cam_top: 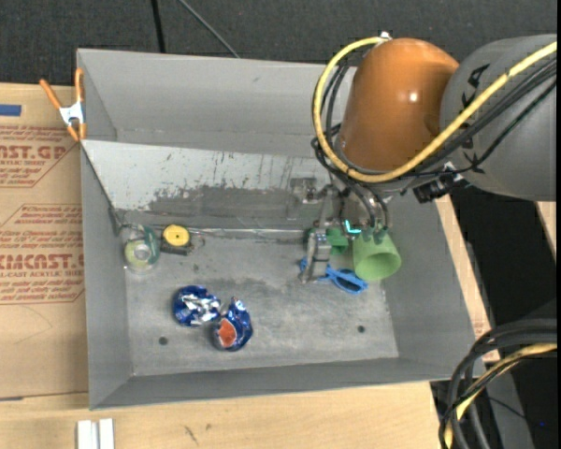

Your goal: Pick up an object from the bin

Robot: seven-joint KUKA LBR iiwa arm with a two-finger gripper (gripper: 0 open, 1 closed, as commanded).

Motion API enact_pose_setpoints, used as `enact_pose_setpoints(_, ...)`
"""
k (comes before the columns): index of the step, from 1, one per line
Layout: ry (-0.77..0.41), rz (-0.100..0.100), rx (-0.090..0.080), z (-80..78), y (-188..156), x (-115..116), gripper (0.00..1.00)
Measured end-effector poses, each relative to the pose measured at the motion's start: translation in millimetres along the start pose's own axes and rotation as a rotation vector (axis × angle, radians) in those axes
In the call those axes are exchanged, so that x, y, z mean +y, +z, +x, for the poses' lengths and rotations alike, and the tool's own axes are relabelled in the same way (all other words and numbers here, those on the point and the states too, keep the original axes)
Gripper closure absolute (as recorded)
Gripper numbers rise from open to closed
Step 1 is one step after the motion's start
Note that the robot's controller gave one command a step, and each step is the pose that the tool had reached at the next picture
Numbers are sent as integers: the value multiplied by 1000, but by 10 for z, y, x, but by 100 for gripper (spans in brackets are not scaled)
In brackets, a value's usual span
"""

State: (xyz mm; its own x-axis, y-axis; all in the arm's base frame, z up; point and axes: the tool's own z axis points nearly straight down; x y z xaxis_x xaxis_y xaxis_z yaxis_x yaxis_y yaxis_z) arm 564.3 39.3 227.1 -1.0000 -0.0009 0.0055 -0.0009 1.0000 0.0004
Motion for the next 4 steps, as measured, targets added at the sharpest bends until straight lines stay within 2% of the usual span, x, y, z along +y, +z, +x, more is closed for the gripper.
enact_pose_setpoints(1,-119,2,1,47,1218,-871,0)
enact_pose_setpoints(2,56,-3,-16,-77,1548,-1034,0)
enact_pose_setpoints(3,56,-1,-10,-59,1564,-1045,100)
enact_pose_setpoints(4,56,-2,-4,-43,1574,-1043,0)
